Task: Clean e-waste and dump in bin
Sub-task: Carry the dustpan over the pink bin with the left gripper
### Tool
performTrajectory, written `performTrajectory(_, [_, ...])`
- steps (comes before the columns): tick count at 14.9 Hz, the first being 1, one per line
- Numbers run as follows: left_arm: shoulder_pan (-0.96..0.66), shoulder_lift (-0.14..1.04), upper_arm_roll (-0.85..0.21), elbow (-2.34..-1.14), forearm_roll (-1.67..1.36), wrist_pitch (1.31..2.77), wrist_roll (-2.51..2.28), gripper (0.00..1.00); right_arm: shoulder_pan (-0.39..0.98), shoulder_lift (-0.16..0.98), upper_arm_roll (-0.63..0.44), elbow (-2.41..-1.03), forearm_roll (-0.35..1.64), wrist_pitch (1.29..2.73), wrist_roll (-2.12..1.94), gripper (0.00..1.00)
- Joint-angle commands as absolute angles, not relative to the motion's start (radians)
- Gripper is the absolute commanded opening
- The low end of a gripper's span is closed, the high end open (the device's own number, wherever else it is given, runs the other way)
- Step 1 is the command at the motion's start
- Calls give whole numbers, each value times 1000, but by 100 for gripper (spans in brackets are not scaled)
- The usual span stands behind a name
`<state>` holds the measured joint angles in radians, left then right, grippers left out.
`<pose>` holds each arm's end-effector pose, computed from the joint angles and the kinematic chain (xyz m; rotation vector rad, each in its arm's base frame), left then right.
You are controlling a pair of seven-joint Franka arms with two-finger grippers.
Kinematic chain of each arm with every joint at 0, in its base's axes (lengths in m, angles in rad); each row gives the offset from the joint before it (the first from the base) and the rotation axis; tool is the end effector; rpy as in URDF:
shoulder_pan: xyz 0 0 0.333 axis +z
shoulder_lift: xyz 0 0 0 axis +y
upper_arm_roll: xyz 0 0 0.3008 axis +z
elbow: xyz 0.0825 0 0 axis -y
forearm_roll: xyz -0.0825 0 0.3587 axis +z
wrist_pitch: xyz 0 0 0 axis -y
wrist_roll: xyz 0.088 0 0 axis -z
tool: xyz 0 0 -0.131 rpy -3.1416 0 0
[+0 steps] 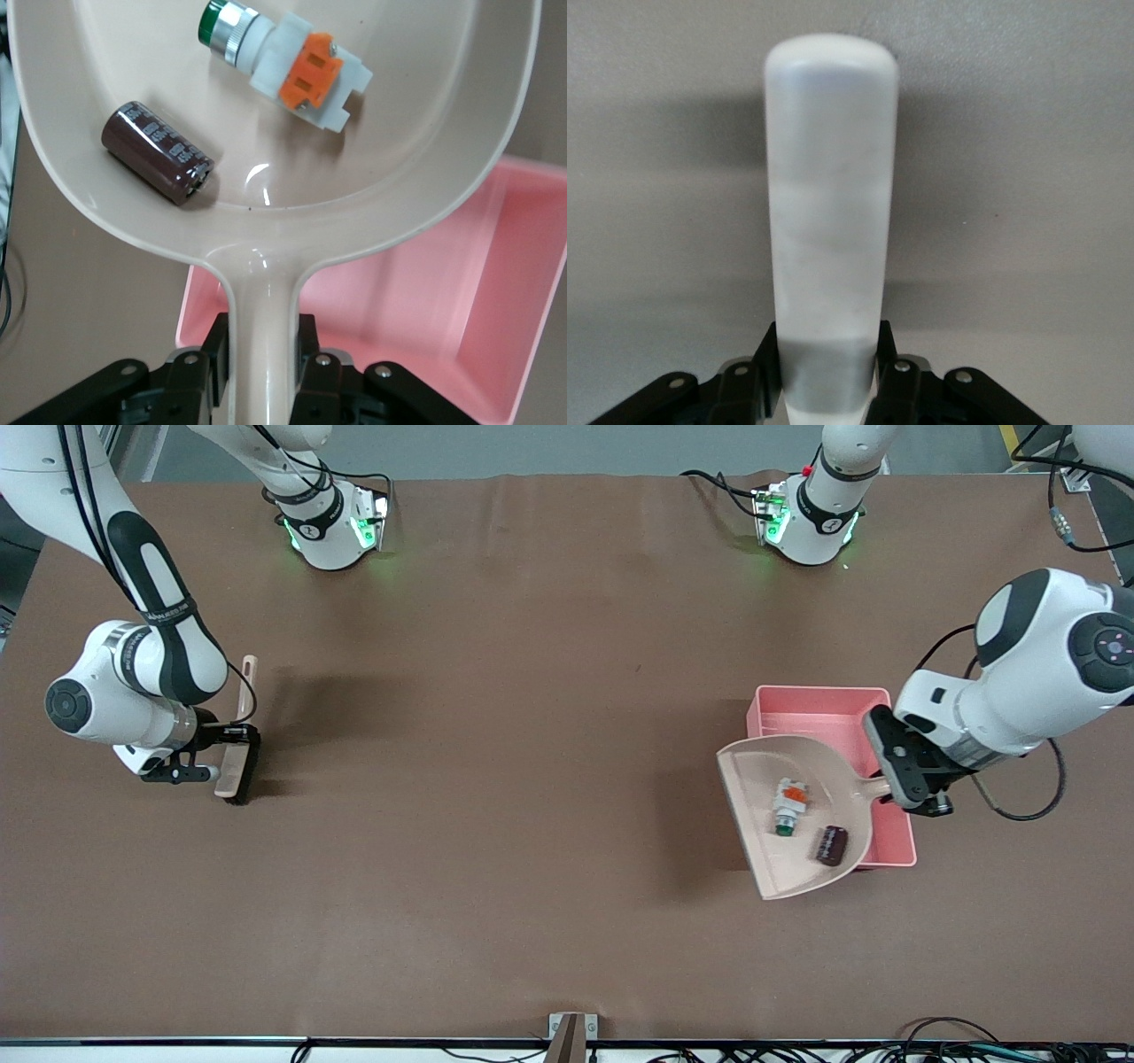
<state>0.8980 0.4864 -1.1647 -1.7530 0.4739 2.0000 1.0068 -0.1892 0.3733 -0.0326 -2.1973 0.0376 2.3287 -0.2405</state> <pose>0.6045 -0.0567 0.4065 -2.3825 2.0077 -0.1197 0.4917 -0.1103 0.1776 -3.0540 0.0148 0.3565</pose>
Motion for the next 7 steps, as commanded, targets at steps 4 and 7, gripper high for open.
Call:
performTrajectory(4, [1067, 437, -1180, -1825, 531, 2005, 1225, 14, -204, 377, -25, -2203, 32, 2335, -233, 75])
performTrajectory(7, [1100, 437, -1180, -1862, 615, 2003, 1246, 14, -209, 377, -23, -2195, 32, 2332, -242, 100])
